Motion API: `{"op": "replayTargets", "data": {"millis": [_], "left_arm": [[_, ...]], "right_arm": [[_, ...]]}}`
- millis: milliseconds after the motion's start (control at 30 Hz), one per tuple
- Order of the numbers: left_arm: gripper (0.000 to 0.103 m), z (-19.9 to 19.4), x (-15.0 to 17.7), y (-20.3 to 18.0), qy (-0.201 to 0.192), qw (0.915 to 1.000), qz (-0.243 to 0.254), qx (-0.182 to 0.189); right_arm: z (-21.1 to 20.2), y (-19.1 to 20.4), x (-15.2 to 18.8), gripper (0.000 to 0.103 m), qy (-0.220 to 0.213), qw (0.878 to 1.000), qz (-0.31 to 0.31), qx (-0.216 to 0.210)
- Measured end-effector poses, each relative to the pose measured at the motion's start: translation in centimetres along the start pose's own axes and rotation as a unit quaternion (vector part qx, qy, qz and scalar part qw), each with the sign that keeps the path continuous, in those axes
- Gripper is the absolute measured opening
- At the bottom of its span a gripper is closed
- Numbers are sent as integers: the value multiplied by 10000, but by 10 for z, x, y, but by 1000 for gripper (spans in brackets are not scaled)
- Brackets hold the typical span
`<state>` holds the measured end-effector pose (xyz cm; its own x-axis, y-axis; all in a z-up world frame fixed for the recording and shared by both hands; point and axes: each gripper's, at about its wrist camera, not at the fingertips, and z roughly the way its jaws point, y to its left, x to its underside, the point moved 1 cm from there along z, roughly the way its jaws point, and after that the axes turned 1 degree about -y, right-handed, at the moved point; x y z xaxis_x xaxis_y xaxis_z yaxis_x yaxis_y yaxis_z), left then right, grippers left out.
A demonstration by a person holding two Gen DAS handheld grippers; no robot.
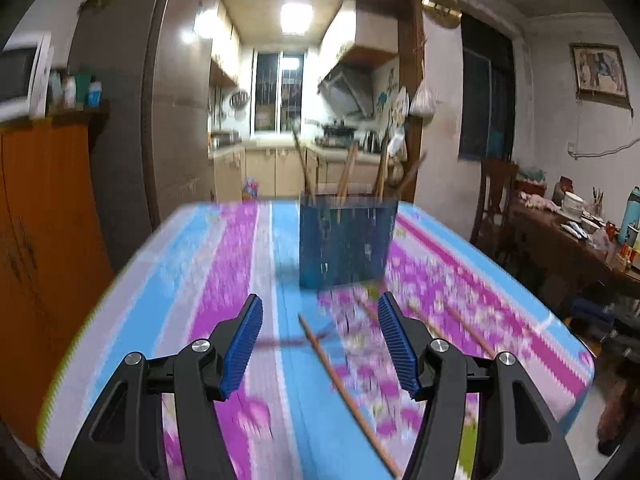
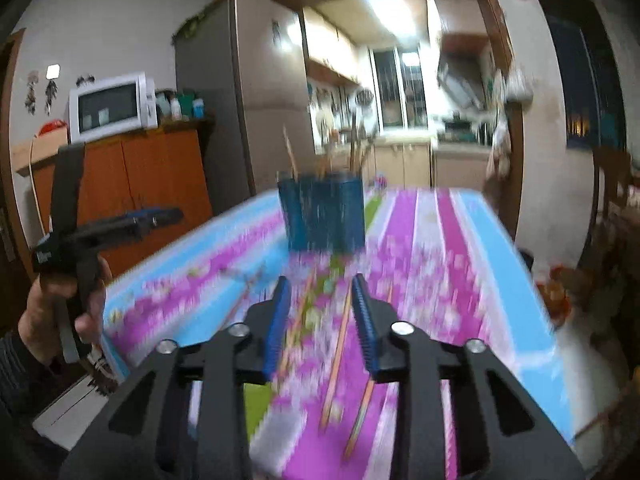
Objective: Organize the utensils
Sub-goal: 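Move both open tools back down over the remaining chopsticks, then close the right tool on a wooden chopstick while the left tool grasps another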
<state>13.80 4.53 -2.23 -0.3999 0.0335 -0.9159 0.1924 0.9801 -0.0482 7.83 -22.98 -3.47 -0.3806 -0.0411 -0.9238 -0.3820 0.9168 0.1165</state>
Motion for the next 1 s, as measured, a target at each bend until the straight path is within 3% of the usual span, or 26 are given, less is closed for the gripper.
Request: {"op": "replayTargets", "data": {"millis": [133,267,767,1000], "left_arm": [[61,5,36,2,276,9996,-79,-1],[61,6,59,1,438,9990,-91,33],[61,10,82,-20,578,9981,131,136],[61,15,96,-26,634,9978,159,117]], "right_arm": [[18,7,48,16,484,9988,0,82],[26,15,74,15,673,9973,-103,277],[38,11,91,15,890,9943,-195,562],[38,19,92,6,843,9942,-306,588]]}}
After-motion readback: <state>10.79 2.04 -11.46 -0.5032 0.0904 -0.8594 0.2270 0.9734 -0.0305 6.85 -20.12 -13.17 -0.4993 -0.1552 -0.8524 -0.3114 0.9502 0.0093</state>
